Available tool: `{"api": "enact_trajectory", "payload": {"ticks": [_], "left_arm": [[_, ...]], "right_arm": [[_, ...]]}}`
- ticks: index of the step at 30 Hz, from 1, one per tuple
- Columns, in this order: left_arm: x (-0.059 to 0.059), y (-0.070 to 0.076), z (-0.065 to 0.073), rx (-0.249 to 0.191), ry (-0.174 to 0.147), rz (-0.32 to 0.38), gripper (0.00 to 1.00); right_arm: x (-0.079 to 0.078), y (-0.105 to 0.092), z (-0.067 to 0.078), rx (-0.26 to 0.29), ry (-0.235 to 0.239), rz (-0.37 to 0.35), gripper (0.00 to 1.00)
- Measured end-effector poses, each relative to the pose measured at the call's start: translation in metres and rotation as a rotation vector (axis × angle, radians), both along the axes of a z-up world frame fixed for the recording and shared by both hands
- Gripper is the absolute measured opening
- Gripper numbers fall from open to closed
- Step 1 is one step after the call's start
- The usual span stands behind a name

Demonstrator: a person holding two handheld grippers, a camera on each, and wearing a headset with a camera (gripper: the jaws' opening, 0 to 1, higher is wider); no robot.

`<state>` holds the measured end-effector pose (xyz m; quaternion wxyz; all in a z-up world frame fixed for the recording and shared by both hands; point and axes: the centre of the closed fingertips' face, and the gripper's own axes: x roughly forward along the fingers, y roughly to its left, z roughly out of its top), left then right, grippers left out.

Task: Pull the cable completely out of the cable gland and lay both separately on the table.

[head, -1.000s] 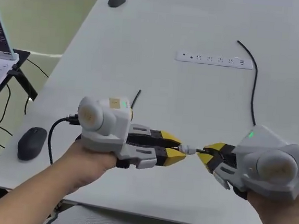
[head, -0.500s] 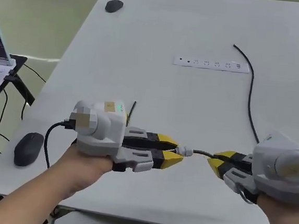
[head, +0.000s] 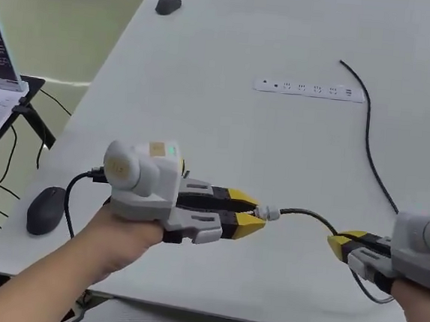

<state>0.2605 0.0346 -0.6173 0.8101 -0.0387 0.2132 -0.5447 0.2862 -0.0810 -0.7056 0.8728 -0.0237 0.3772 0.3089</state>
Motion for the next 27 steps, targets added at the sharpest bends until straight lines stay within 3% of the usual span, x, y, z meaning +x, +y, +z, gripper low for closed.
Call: {"api": "enact_trajectory", "payload": {"ticks": [6,10,20,27], "left_arm": [[-0.004,-0.003,-0.005,0.011,0.007,-0.008,0.15],[-0.005,-0.005,-0.008,0.018,0.017,-0.01,0.15],[-0.002,-0.004,-0.009,0.023,0.019,0.002,0.15],[0.001,-0.004,-0.01,0.028,0.021,0.008,0.15]], "right_arm": [[-0.006,-0.017,-0.02,0.017,0.067,-0.099,0.0],[-0.007,-0.018,-0.026,0.017,0.056,-0.085,0.01],[-0.007,-0.017,-0.016,0.051,0.029,-0.07,0.02],[-0.013,-0.01,-0.002,0.033,-0.017,0.034,0.04]]}}
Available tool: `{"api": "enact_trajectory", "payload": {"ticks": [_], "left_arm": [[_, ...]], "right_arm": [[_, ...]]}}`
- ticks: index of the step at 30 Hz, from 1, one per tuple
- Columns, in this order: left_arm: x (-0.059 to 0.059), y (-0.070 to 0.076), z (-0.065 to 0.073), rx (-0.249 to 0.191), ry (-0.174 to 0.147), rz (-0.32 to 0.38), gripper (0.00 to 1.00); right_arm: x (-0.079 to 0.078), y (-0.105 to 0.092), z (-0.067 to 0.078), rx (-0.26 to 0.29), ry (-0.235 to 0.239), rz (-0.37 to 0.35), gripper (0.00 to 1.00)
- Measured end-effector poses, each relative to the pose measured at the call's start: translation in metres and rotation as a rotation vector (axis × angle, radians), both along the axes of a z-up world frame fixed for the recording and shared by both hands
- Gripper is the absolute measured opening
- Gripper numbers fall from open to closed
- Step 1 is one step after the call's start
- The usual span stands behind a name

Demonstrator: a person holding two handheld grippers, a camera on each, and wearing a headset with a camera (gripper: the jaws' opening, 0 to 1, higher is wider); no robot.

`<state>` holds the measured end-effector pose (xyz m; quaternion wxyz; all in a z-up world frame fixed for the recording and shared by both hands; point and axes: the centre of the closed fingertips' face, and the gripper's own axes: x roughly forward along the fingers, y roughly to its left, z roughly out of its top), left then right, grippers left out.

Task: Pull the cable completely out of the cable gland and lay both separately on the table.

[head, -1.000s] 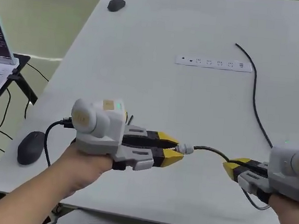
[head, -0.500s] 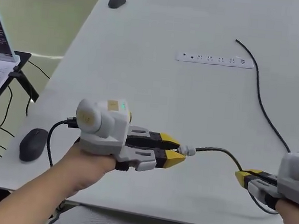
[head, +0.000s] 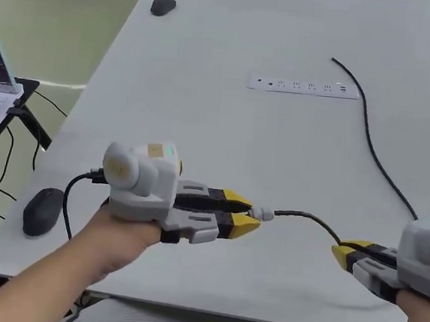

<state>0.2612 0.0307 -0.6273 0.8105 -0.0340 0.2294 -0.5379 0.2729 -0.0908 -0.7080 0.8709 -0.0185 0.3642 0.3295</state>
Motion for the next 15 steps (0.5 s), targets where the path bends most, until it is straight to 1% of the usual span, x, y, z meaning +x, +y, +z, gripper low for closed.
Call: {"api": "enact_trajectory", "payload": {"ticks": [2,4,6,8,9,11,13,15], "left_arm": [[0.0,-0.001,0.0,0.0,-0.001,-0.001,0.15],[-0.001,-0.001,-0.002,0.006,0.001,-0.006,0.15],[-0.001,-0.002,-0.003,0.009,0.007,-0.005,0.15],[-0.002,-0.003,-0.003,0.01,0.007,-0.006,0.15],[-0.002,-0.003,-0.003,0.011,0.01,-0.006,0.15],[-0.003,-0.003,-0.005,0.017,0.015,-0.008,0.15],[-0.003,-0.003,-0.005,0.02,0.014,-0.009,0.15],[-0.003,-0.003,-0.004,0.023,0.012,-0.008,0.15]], "right_arm": [[-0.002,0.001,0.005,-0.005,-0.019,0.027,0.07],[-0.002,0.001,0.008,-0.017,-0.046,0.058,0.12],[-0.003,0.001,0.012,-0.026,-0.058,0.077,0.16],[-0.002,0.006,0.019,-0.032,-0.089,0.121,0.18],[-0.001,0.009,0.024,-0.041,-0.116,0.156,0.19],[0.0,0.017,0.034,-0.06,-0.147,0.191,0.2],[0.001,0.025,0.039,-0.05,-0.145,0.216,0.21],[0.003,0.037,0.049,-0.044,-0.174,0.254,0.21]]}}
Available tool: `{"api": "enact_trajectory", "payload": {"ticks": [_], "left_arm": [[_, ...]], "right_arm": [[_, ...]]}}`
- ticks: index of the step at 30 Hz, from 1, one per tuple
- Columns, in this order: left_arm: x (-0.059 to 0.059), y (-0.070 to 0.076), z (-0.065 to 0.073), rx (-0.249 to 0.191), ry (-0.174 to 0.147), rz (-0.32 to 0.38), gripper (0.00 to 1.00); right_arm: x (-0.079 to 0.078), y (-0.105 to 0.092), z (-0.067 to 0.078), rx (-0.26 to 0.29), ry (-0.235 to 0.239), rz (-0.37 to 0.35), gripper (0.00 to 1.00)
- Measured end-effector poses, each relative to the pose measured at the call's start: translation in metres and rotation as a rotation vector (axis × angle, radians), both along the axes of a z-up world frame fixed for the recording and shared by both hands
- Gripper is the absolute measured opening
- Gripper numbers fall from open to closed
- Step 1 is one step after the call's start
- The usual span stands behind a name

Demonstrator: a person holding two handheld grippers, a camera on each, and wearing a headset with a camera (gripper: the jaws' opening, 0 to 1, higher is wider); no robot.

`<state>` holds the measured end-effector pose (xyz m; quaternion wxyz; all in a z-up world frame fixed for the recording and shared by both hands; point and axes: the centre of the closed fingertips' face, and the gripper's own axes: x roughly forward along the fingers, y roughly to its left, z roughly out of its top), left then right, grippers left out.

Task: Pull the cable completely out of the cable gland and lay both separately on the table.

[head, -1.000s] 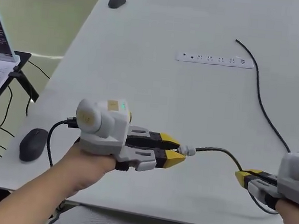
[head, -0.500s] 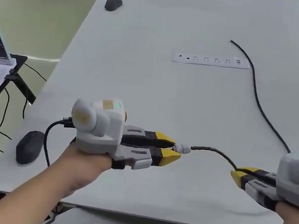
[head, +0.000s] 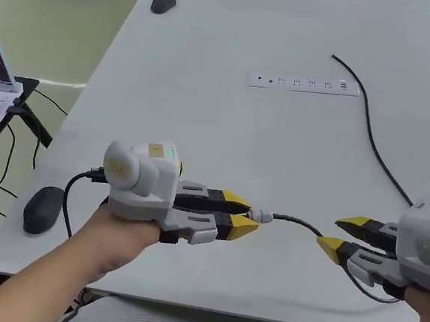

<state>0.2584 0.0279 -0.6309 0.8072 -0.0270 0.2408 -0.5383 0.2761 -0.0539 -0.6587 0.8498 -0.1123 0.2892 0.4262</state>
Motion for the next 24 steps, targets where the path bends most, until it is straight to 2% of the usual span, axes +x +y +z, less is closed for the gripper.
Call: {"api": "enact_trajectory", "payload": {"ticks": [2,4,6,10,12,14,17,21,24], "left_arm": [[0.0,0.0,0.001,0.002,-0.003,0.0,0.15],[0.001,0.0,0.001,0.009,-0.013,0.0,0.15],[0.001,0.0,0.0,0.012,-0.008,0.001,0.15],[0.0,0.0,-0.001,0.015,-0.004,0.0,0.15],[-0.001,0.001,-0.003,0.025,-0.009,-0.005,0.15],[-0.001,0.001,-0.004,0.028,-0.006,-0.006,0.15],[-0.004,0.0,-0.007,0.035,-0.001,-0.012,0.15],[-0.004,0.001,-0.011,0.042,0.006,-0.015,0.15],[-0.004,0.002,-0.013,0.044,0.012,-0.015,0.15]], "right_arm": [[-0.001,0.01,0.006,0.0,-0.012,0.039,0.2],[-0.001,0.021,0.012,-0.017,-0.041,0.088,0.2],[-0.004,0.032,0.014,-0.045,-0.061,0.144,0.2],[-0.009,0.05,0.008,-0.092,-0.081,0.221,0.17],[-0.011,0.057,0.005,-0.113,-0.115,0.261,0.15],[-0.015,0.06,0.001,-0.146,-0.129,0.297,0.13],[-0.017,0.065,0.0,-0.172,-0.166,0.315,0.08],[-0.015,0.068,-0.002,-0.189,-0.175,0.324,0.03],[-0.014,0.068,-0.005,-0.2,-0.164,0.317,0.02]]}}
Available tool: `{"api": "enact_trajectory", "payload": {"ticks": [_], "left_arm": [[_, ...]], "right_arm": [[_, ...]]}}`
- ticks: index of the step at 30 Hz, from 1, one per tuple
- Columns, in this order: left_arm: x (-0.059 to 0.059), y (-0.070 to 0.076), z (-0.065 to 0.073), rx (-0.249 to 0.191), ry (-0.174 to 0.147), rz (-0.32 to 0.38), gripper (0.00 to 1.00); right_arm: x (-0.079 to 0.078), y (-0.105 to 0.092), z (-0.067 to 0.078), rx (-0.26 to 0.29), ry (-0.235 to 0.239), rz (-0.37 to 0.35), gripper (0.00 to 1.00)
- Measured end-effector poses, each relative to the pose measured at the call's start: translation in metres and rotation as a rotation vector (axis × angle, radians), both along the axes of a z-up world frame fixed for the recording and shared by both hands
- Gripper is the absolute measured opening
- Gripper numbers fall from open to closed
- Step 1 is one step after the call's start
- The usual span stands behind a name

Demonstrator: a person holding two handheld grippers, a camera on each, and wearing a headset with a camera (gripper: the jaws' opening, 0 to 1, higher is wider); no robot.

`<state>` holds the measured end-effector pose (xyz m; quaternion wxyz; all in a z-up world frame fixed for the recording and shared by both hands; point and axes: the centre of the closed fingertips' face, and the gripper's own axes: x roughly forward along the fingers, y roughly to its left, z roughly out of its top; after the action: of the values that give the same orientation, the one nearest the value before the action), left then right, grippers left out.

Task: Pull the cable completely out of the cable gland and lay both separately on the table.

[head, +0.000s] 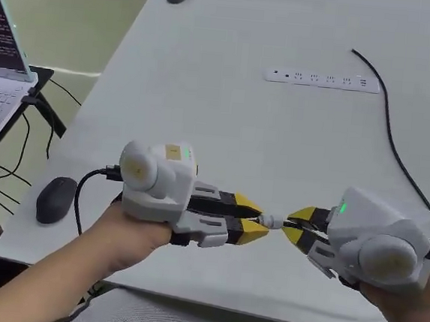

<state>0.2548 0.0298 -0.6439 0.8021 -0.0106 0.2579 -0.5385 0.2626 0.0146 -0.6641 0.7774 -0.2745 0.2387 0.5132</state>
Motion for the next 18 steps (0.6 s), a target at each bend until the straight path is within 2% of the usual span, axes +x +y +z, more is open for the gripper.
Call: {"api": "enact_trajectory", "payload": {"ticks": [6,8,11,14,18], "left_arm": [[0.005,-0.002,0.003,-0.016,-0.009,0.017,0.15],[0.006,-0.002,0.003,-0.017,-0.014,0.019,0.15],[0.01,-0.002,0.006,-0.036,-0.004,0.029,0.15],[0.014,0.0,0.005,-0.023,-0.015,0.028,0.15],[0.018,0.0,0.008,-0.03,-0.018,0.033,0.15]], "right_arm": [[0.007,-0.005,-0.001,0.008,0.014,-0.052,0.01],[0.008,-0.006,-0.002,0.028,0.039,-0.071,0.01],[0.012,-0.009,-0.001,0.051,0.057,-0.096,0.01],[0.018,-0.016,-0.006,0.042,0.071,-0.126,0.0],[0.026,-0.027,-0.009,0.063,0.102,-0.186,0.0]]}}
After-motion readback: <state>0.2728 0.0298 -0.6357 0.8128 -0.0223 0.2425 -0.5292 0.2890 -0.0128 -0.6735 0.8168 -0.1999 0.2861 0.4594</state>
